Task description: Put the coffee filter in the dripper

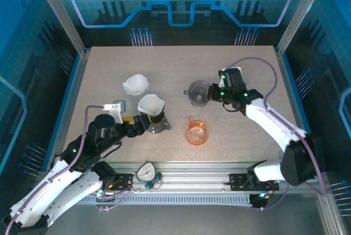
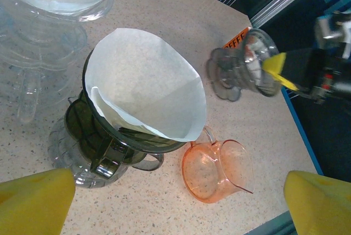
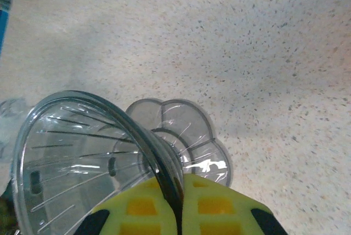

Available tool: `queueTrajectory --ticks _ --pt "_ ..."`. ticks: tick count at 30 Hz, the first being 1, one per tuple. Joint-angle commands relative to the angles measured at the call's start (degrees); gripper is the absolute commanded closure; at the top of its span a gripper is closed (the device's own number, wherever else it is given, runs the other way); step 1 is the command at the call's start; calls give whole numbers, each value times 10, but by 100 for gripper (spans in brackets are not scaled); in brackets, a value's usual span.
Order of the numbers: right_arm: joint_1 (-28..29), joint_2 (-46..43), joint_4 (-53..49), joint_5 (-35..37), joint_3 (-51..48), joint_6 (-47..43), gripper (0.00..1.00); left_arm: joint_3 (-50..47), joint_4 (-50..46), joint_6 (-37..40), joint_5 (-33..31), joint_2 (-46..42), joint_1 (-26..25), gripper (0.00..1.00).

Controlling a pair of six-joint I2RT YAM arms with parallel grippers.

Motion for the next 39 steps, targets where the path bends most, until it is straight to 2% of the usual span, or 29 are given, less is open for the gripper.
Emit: queueTrajectory --ticks 1,6,12,16,24,36,39 --pt "-5 -64 -73 -29 -23 -21 100 4 0 0 -6 0 4 1" --pt "5 -142 -155 -66 -37 -21 100 2 -2 0 -8 0 4 1" --pt "26 -169 -218 -100 -47 -4 100 -2 2 -9 -5 8 4 1" --pt "45 -165 -228 -106 -47 3 100 -6 7 -13 -3 10 4 1" --pt "93 -132 -218 -64 -45 -3 100 -6 8 -13 -2 14 5 1" --pt "98 -91 -216 -45 -32 -16 100 -7 8 -9 -6 16 4 1" --pt "99 -88 -218 -46 -30 -15 92 -7 8 -8 -7 16 4 1"
